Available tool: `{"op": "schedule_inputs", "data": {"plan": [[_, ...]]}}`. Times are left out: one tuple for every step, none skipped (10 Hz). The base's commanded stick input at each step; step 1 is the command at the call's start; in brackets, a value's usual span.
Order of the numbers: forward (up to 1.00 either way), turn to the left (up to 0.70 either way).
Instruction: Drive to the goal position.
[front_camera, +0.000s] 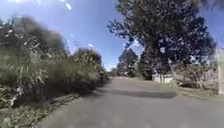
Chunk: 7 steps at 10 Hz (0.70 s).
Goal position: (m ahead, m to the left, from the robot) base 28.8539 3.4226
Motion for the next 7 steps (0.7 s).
{"op": "schedule_inputs", "data": {"plan": [[1.00,0.00],[1.00,0.00],[1.00,0.00],[1.00,0.00],[1.00,0.00],[1.00,0.00],[1.00,0.00]]}}
